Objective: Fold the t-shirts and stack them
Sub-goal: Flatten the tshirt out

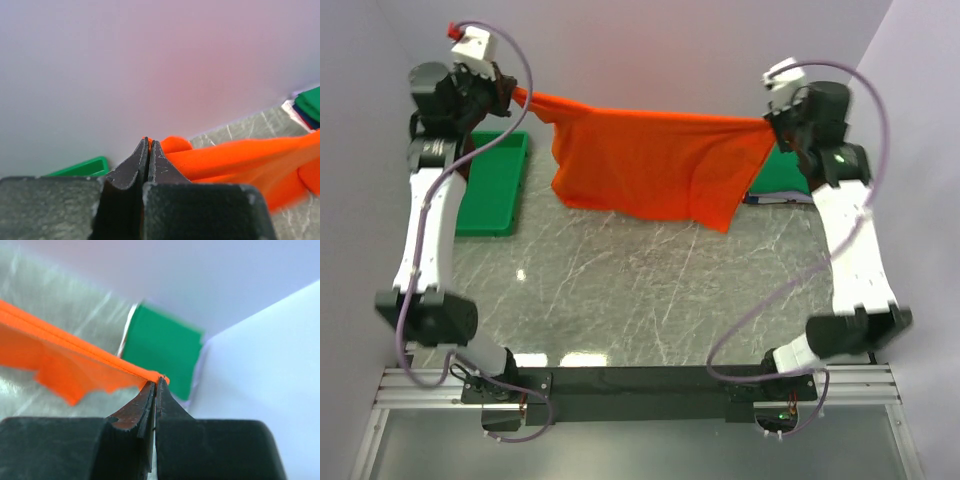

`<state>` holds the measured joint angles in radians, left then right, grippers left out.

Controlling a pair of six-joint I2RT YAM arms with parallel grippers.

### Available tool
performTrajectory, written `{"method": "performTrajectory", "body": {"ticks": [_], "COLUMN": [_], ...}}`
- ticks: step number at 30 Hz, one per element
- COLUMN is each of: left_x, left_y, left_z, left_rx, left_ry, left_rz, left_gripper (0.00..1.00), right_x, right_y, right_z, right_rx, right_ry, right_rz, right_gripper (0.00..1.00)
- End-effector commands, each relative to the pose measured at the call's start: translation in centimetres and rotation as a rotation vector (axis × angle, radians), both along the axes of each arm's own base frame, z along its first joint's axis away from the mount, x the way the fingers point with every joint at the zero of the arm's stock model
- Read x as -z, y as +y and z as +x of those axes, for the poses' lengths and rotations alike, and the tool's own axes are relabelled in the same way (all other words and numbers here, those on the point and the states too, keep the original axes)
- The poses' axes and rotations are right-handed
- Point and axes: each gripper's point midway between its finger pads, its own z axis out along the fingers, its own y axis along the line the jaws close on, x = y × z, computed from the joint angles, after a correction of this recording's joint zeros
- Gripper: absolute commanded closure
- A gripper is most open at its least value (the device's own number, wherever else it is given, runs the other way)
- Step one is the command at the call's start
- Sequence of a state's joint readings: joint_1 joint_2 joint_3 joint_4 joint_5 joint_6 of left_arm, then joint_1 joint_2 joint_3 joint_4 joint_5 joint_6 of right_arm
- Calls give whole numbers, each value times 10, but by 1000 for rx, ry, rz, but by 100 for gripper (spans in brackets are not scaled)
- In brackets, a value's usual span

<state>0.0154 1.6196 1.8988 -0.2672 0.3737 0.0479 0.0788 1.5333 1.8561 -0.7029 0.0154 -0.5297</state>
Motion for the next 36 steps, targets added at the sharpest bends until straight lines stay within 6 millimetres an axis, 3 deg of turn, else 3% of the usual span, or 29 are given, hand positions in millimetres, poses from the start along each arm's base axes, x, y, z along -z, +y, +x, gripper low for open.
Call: {"method": "performTrajectory", "body": {"ticks": [1,2,3,5,6,8,9,11,12,14,15,18,21,24,26,27,28,29,30,31,32,35,36], "left_x": [-69,-75,-85,-94,-100,-109,-119,-128,-141,-150,-162,-178,-175,-155,-136,-113,-99,-84,-50,-32,4,62,99], "left_y": [15,15,17,23,24,32,35,43,43,45,45,43,47,46,41,38,35,34,34,32,32,25,22], "left_z": [-62,-75,-100,-124,-149,-173,-196,-216,-240,-263,-288,-325,-336,-324,-310,-296,-287,-279,-258,-250,-233,-210,-199], "left_rx": [-50,-57,-70,-114,-127,-177,-199,-248,-258,-275,-278,-278,-305,-299,-259,-238,-214,-204,-187,-172,-160,-108,-83], "left_ry": [-210,-234,-279,-324,-361,-409,-452,-487,-533,-573,-621,-675,-649,-556,-485,-410,-370,-327,-228,-177,-83,71,160], "left_rz": [3,10,16,19,19,20,17,14,10,13,12,12,48,95,138,152,155,163,175,175,171,141,138], "left_gripper": [100,100,100,100,100,100,99,99,99,99,100,99,99,99,99,99,99,99,99,99,99,99,99], "right_x": [-86,-91,-110,-118,-135,-152,-159,-174,-187,-205,-217,-249,-272,-265,-236,-224,-192,-181,-166,-133,-120,-56,-41], "right_y": [-18,-18,-18,-19,-21,-24,-25,-27,-29,-33,-37,-44,-46,-43,-37,-35,-30,-26,-23,-20,-16,-7,0], "right_z": [-43,-52,-72,-92,-114,-143,-154,-176,-196,-219,-236,-274,-292,-278,-246,-234,-208,-195,-182,-161,-146,-105,-96], "right_rx": [67,64,60,59,62,67,69,70,72,85,97,120,122,106,75,59,35,12,-1,-18,-38,-76,-109], "right_ry": [-256,-271,-327,-360,-419,-489,-515,-575,-628,-695,-741,-854,-907,-867,-775,-741,-655,-631,-597,-521,-497,-364,-339], "right_rz": [0,-1,4,1,3,1,3,6,11,15,14,9,-17,-47,-79,-101,-117,-123,-134,-143,-148,-168,-164], "right_gripper": [100,100,100,100,100,100,100,100,100,100,100,100,100,100,100,100,100,100,100,100,100,100,100]}}
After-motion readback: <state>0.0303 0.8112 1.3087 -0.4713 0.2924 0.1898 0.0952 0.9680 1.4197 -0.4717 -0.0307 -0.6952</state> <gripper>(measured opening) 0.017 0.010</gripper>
